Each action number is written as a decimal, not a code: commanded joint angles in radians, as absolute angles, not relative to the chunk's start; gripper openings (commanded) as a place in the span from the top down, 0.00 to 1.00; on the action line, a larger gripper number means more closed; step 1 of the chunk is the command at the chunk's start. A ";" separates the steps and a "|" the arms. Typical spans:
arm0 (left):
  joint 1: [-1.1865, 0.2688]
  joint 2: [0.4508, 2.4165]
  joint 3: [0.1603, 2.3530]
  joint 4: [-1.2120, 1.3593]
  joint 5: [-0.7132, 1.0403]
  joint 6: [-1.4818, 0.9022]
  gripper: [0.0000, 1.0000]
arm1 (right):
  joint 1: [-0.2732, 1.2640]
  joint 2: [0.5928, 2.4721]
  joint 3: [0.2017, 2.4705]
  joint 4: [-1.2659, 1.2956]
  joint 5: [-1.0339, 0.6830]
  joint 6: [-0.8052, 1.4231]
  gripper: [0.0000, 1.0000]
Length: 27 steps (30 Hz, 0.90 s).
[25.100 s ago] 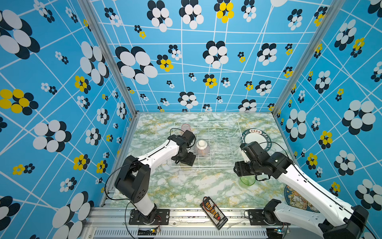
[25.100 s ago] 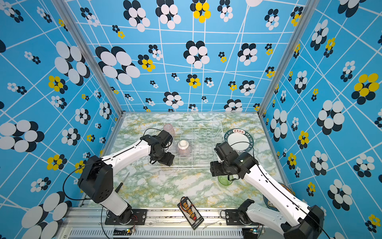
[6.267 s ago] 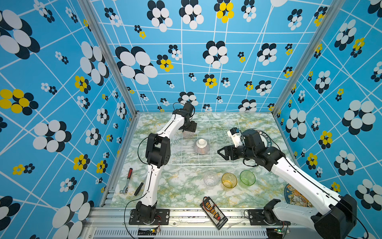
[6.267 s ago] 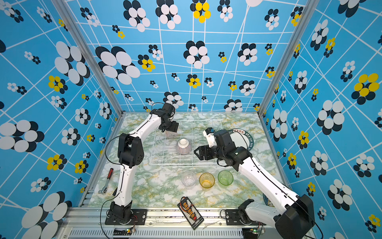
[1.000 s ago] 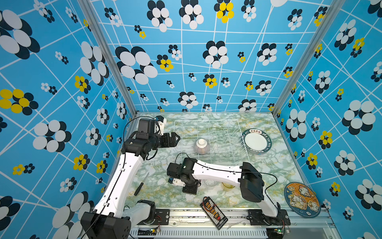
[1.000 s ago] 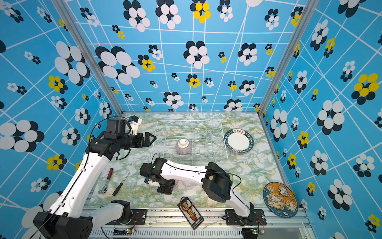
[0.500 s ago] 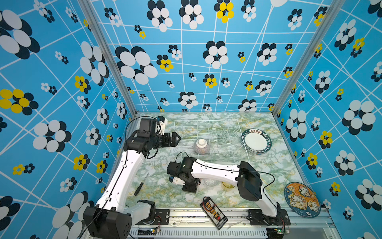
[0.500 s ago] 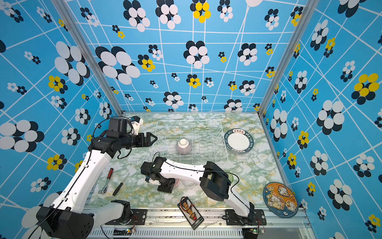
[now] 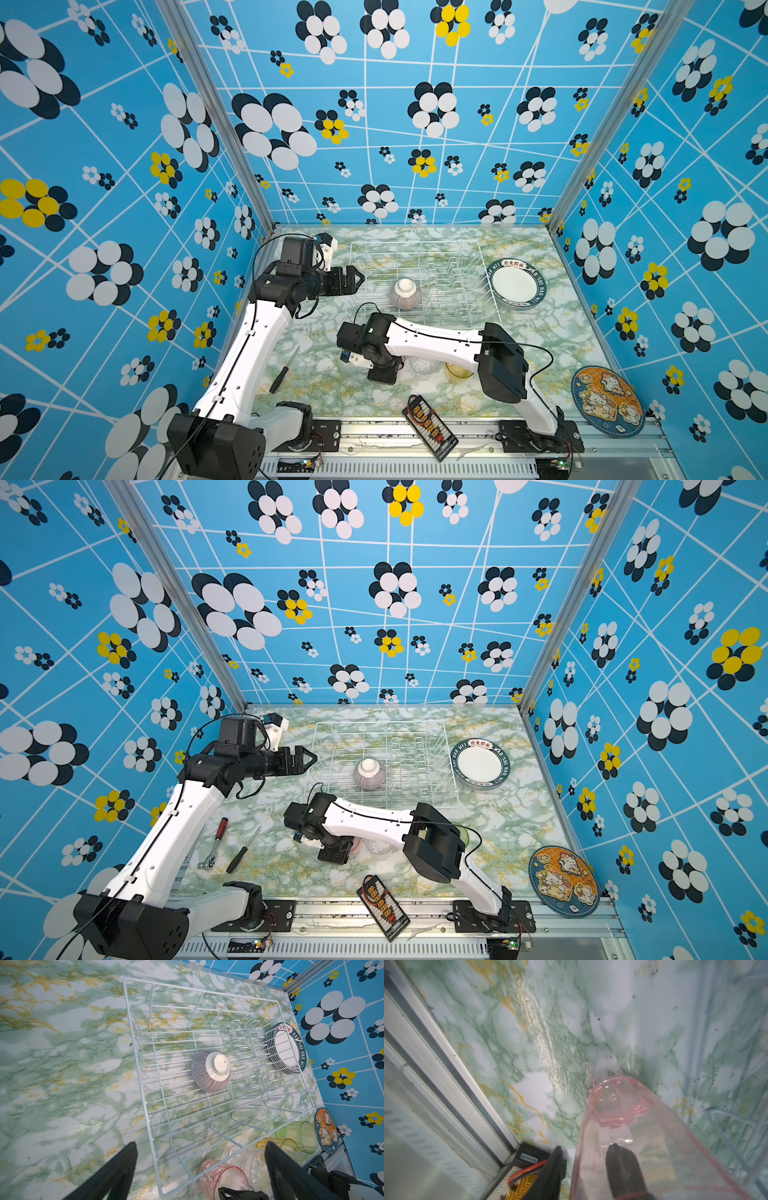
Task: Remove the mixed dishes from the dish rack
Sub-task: 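Set the pink glass down beside the clear glass, open right gripper, then raise right gripper away while left gripper moves over the striped bowl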
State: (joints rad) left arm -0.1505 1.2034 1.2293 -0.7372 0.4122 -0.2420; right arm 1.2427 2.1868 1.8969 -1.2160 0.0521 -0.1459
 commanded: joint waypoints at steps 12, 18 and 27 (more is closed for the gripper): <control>-0.152 1.171 1.212 -0.758 0.360 -0.218 0.15 | 1.239 1.911 1.829 -1.170 0.090 -0.124 0.51; -0.218 1.198 1.233 -0.801 0.229 -0.198 0.16 | 1.213 1.747 1.780 -1.110 0.095 -0.096 0.47; -0.451 1.376 1.316 -0.803 0.038 -0.173 0.18 | 1.000 1.400 1.499 -0.900 0.211 0.150 0.32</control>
State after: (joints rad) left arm -0.4160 1.3319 1.2774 -0.7937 0.1143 -0.1894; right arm 1.0557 1.4757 1.5806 -0.9749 0.1535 0.0261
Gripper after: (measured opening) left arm 0.823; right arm 0.674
